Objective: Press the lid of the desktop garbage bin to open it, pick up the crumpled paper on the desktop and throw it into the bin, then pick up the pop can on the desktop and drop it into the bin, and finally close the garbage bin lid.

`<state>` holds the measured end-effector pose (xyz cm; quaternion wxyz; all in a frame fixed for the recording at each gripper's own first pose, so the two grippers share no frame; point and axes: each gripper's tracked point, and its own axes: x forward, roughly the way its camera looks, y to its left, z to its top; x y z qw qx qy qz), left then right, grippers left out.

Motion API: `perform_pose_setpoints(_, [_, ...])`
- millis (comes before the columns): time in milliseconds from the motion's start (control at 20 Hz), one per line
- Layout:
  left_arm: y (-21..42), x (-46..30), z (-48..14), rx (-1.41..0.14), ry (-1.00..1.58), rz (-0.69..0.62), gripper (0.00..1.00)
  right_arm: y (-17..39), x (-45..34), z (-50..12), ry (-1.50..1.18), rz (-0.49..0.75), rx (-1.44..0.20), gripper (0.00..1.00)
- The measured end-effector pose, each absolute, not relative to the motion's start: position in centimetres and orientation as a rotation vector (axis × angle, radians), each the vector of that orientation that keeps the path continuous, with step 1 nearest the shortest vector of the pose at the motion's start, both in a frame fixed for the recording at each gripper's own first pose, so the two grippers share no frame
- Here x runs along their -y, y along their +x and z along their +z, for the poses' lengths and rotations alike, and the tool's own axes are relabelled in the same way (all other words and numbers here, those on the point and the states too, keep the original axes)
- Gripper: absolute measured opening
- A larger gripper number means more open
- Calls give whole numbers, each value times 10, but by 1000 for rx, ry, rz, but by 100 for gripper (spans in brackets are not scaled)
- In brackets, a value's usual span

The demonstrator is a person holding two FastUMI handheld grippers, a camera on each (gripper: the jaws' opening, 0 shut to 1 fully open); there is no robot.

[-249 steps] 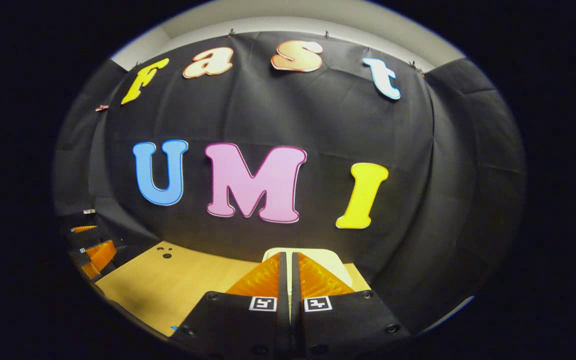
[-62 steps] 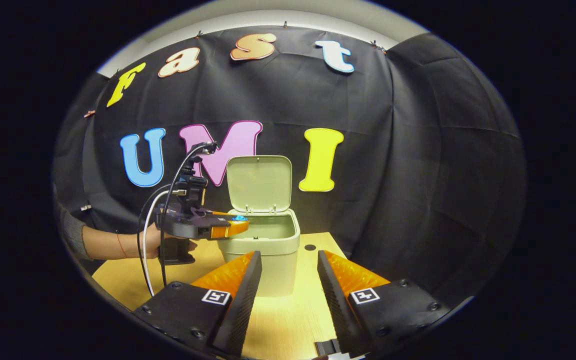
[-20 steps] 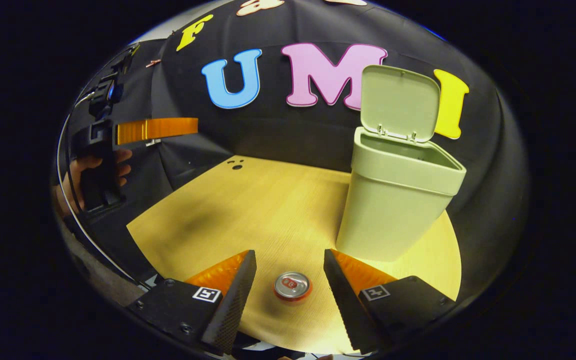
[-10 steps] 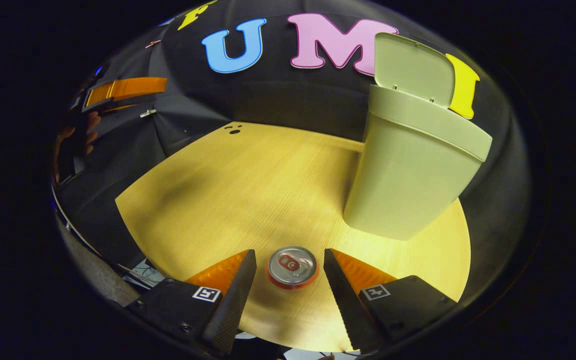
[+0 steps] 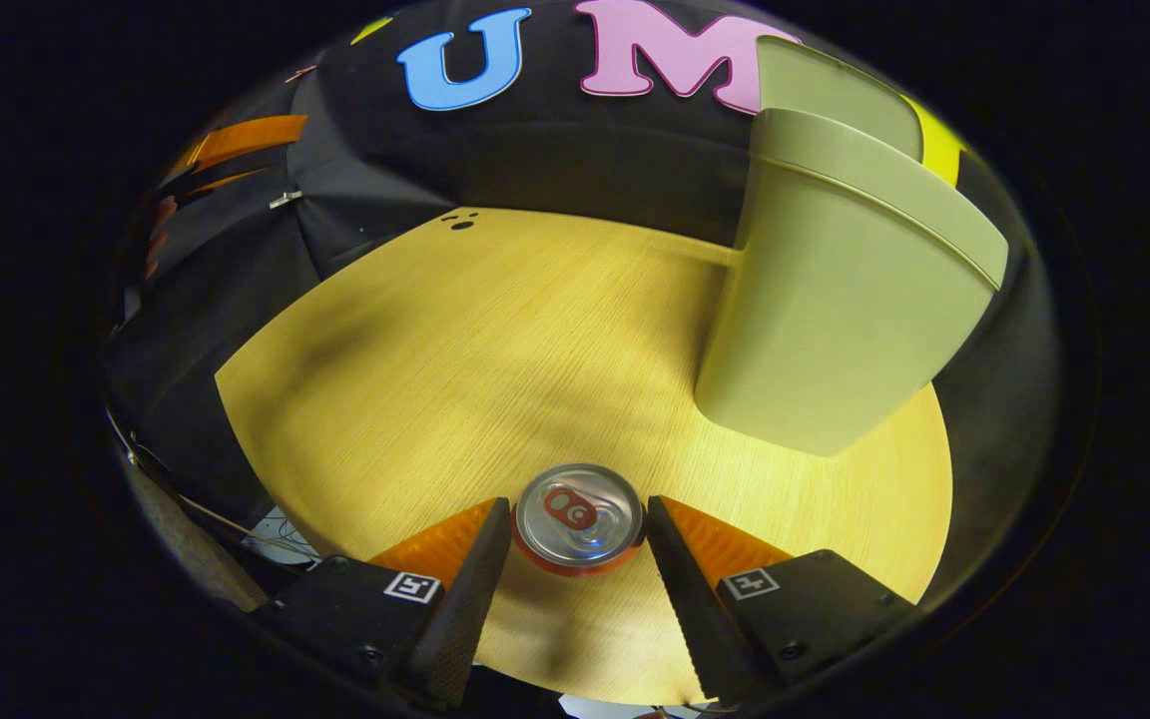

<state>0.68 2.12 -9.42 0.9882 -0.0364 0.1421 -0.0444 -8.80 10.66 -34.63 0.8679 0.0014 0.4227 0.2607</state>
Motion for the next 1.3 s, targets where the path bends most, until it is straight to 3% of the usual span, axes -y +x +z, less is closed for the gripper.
perform_pose_setpoints(400, [10,-14,-96,-288,-78,-124,94,-80,-98,-316,-9,526,-841,82])
perform_pose_setpoints(450, [10,-12,-96,-289,-80,-131,94,-79,-96,-308,-11,525,-836,87])
perform_pose_setpoints(500, [11,-11,-97,-289,-82,-140,94,-78,-94,-300,-13,525,-831,82])
perform_pose_setpoints(600, [13,-8,-97,-288,-86,-158,94,-77,-93,-278,-4,521,-816,87])
perform_pose_setpoints(650, [13,-7,-97,-287,-87,-166,94,-76,-92,-269,1,517,-812,82])
perform_pose_setpoints(850, [16,-6,-98,-276,-89,-196,94,-66,-88,-221,39,502,-761,82])
perform_pose_setpoints(900, [18,-6,-100,-276,-84,-196,94,-63,-86,-206,54,495,-746,87])
perform_pose_setpoints(950, [19,-8,-101,-278,-83,-197,92,-57,-85,-190,70,490,-723,82])
perform_pose_setpoints(1300, [22,-7,-104,-287,-108,-204,94,17,-41,-82,154,402,-520,82])
